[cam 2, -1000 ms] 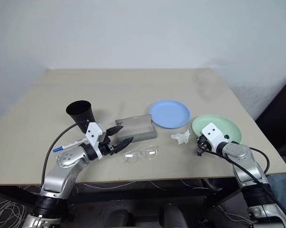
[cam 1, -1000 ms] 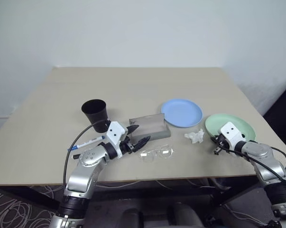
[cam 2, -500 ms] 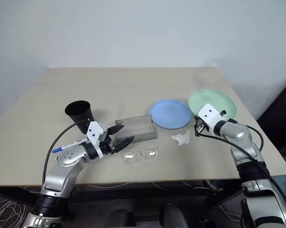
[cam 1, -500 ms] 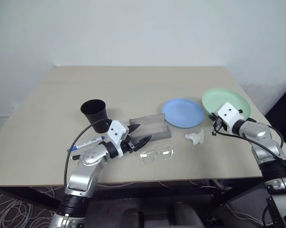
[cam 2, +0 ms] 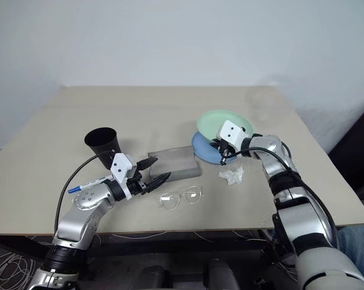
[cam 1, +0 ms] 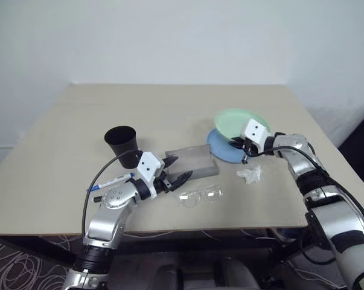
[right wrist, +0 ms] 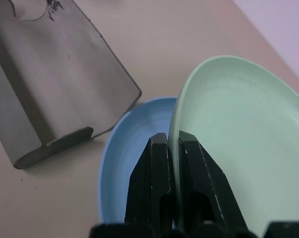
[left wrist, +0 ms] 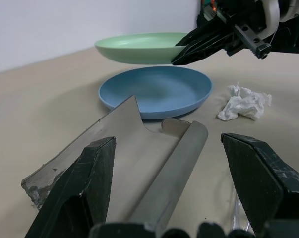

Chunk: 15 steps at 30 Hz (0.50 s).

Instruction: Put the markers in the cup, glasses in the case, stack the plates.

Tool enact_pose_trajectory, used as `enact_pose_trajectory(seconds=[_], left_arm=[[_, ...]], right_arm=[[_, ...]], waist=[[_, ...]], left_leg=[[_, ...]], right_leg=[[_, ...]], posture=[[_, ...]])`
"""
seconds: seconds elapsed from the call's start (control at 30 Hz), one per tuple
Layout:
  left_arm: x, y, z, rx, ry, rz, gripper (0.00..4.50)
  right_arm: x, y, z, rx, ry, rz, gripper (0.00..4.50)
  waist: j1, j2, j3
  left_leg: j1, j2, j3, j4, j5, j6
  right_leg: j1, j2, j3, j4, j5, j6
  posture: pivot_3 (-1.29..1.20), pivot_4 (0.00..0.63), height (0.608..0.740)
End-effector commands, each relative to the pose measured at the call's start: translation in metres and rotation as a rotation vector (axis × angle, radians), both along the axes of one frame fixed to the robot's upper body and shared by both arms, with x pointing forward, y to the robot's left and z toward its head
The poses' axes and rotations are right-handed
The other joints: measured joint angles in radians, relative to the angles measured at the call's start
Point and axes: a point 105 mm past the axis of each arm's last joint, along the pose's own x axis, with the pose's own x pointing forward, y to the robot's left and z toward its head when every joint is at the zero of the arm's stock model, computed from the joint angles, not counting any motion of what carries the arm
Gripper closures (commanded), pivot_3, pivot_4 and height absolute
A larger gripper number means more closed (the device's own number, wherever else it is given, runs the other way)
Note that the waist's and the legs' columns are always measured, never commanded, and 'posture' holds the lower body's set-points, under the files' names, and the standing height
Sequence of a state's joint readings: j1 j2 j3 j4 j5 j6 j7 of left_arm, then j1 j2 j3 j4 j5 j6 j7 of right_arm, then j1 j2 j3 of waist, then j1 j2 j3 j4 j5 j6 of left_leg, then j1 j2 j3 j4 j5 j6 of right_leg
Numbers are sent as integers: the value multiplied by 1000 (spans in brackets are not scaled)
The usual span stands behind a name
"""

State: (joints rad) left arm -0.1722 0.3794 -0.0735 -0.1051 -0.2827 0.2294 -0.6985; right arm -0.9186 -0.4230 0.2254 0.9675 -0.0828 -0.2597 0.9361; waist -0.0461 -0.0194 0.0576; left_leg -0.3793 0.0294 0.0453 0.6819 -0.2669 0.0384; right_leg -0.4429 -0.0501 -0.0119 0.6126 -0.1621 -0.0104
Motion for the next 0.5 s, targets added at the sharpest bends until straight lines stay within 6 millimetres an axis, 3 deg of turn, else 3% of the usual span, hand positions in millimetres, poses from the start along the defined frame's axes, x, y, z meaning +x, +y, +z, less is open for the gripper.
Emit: enact_pose_trajectory(seconds=[0.03,0.23,0.5], left_arm=[[0,2,14,2,-65,11,902],[0,3,14,3,-65,17,902],[2,2,15,8,-69,11,902]], right_arm=[[6,5,16,3,-43,22,3737],[4,3,20,17,-35,46,1715],[-4,-15,33,94,15,69,1715]], waist=[[0,0,0],[-1,1,0],[0,1,0]], left_leg=[[0,0,0,0,0,0],[1,0,0,1,0,0],[3,0,0,3,0,0]], right_leg=[[0,0,0,0,0,0],[0,0,0,2,0,0],[-1,0,1,9,0,0]], posture=[[0,0,721],[0,0,721],[0,0,721]])
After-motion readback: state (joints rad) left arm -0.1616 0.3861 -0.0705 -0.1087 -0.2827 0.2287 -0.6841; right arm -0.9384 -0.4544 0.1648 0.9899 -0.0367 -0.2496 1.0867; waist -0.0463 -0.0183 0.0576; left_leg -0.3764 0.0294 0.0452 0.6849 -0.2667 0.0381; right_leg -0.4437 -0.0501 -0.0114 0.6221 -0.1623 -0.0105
